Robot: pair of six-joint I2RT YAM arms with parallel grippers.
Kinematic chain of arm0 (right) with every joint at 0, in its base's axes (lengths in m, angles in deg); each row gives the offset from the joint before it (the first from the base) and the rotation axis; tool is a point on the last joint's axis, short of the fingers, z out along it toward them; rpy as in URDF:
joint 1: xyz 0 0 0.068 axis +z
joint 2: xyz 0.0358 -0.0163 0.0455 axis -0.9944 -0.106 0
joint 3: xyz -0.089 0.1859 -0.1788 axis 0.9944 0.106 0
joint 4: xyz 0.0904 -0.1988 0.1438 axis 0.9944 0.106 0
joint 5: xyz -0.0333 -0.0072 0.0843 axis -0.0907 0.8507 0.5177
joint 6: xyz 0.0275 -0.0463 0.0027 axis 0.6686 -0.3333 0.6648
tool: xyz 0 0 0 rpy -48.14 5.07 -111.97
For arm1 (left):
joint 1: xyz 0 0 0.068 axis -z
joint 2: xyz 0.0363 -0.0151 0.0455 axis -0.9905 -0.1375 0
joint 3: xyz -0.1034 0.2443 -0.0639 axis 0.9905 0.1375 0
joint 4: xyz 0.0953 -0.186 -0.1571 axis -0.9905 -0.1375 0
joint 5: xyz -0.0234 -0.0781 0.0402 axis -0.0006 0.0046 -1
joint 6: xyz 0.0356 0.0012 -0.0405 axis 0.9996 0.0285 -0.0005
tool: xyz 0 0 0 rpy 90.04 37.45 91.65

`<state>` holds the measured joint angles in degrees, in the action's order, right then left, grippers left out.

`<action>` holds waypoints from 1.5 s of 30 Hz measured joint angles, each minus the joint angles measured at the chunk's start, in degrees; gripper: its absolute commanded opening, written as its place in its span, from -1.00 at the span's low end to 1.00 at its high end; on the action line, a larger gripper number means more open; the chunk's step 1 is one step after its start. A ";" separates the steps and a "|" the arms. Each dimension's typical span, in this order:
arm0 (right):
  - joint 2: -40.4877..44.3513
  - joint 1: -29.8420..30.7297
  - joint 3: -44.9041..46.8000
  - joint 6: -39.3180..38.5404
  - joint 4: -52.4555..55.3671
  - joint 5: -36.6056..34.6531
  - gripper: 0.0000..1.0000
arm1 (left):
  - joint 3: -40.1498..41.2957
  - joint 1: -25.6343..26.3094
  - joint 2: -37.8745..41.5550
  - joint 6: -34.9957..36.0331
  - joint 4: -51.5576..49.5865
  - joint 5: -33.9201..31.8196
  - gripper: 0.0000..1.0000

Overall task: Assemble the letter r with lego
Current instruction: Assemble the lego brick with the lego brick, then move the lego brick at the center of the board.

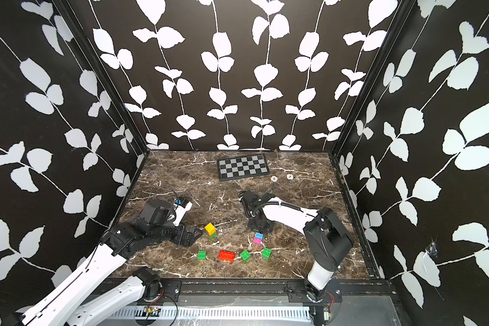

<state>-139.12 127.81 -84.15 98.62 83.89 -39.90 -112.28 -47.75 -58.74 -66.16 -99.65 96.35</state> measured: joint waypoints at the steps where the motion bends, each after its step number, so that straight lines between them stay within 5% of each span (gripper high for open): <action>1: 0.00 0.00 0.13 0.07 -0.13 0.00 -1.00 | 0.00 0.00 0.00 0.00 0.00 0.02 0.98; 29: -0.46 1.22 3.56 2.49 -5.95 -4.37 -1.00 | 0.00 0.02 -0.26 0.00 0.00 -0.09 0.98; 45: 1.44 7.30 6.56 -2.29 -14.95 -13.03 -1.00 | 0.00 0.02 1.03 -0.04 0.00 -2.05 0.98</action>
<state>-137.67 135.11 -77.60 96.32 68.94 -52.92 -112.28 -47.73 -57.71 -66.20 -99.65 94.30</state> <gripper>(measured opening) 0.303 0.990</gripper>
